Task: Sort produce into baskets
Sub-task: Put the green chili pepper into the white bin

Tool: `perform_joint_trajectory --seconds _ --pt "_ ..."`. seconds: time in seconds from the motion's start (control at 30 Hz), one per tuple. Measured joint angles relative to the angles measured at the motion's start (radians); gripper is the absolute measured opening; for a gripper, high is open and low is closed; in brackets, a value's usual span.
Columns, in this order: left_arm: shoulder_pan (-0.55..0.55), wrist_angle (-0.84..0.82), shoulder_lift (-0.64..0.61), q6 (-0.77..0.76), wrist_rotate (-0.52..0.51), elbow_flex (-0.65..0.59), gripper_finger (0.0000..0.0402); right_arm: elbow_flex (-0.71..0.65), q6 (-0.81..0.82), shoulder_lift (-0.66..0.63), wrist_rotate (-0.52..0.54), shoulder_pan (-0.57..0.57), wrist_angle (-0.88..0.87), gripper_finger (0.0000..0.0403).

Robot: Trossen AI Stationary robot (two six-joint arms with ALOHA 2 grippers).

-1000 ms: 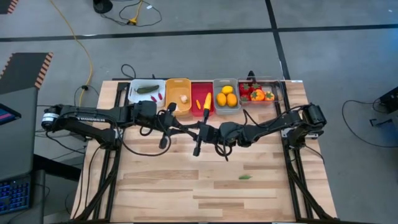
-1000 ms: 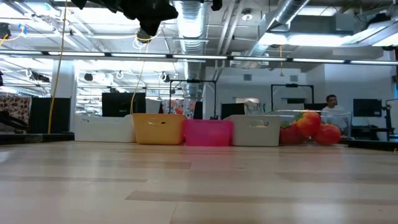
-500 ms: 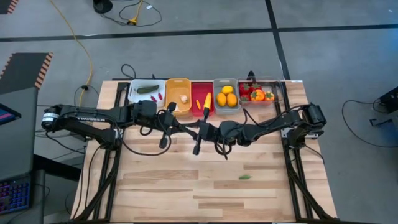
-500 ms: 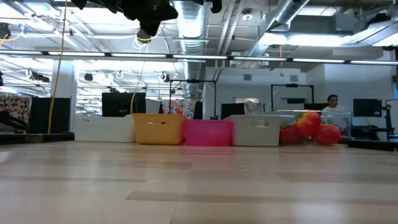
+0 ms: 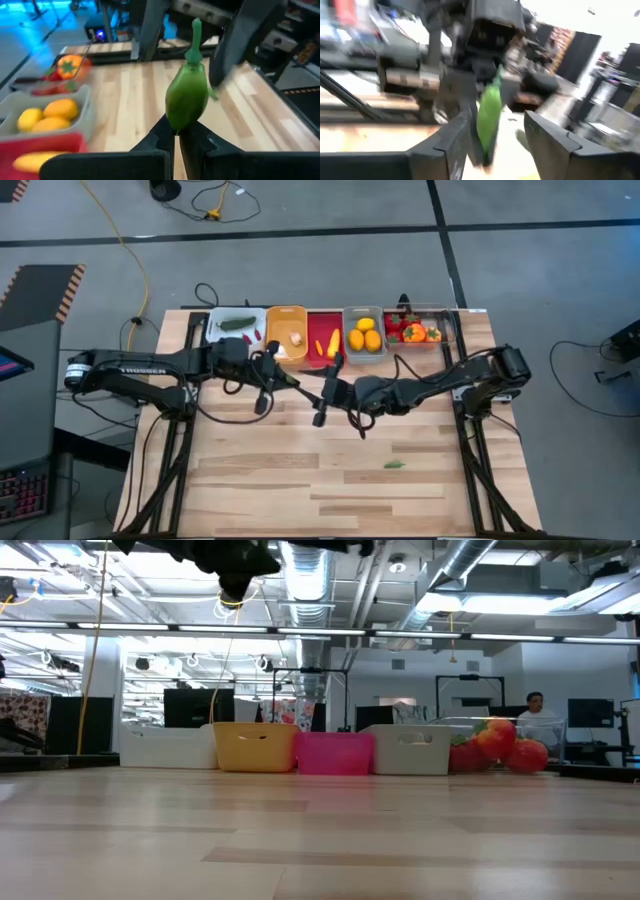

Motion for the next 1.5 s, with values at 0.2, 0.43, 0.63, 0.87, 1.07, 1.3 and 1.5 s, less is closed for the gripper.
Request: perform_joint_trajectory --seconds 0.2,0.43,0.63,0.87,1.07,1.3,1.5 --pt "0.078 -0.125 -0.073 0.002 -0.028 0.0 0.0004 0.0 0.083 -0.098 0.115 0.033 -0.264 0.023" --pt "0.216 -0.368 -0.131 0.099 -0.272 0.0 0.0004 0.0 0.397 -0.192 0.111 0.069 -0.647 0.0228" --pt "0.367 -0.513 -0.112 0.17 -0.499 -0.018 0.0004 0.0 0.599 -0.176 -0.057 0.094 -0.84 0.0228" --pt "0.531 -0.508 -0.019 0.235 -0.547 -0.04 0.0004 0.0 0.66 -0.088 -0.152 0.121 -0.882 0.0228" --pt "0.601 -0.505 0.108 0.22 -0.549 -0.039 0.0014 -0.001 0.66 -0.02 -0.224 0.127 -0.887 0.0227" --pt "0.613 -0.504 0.233 0.207 -0.568 -0.039 0.0093 -0.001 0.662 -0.015 -0.313 0.127 -0.896 0.0227" --pt "0.612 -0.503 0.296 0.222 -0.624 -0.039 0.0157 -0.001 0.661 -0.018 -0.349 0.128 -0.903 0.0227"
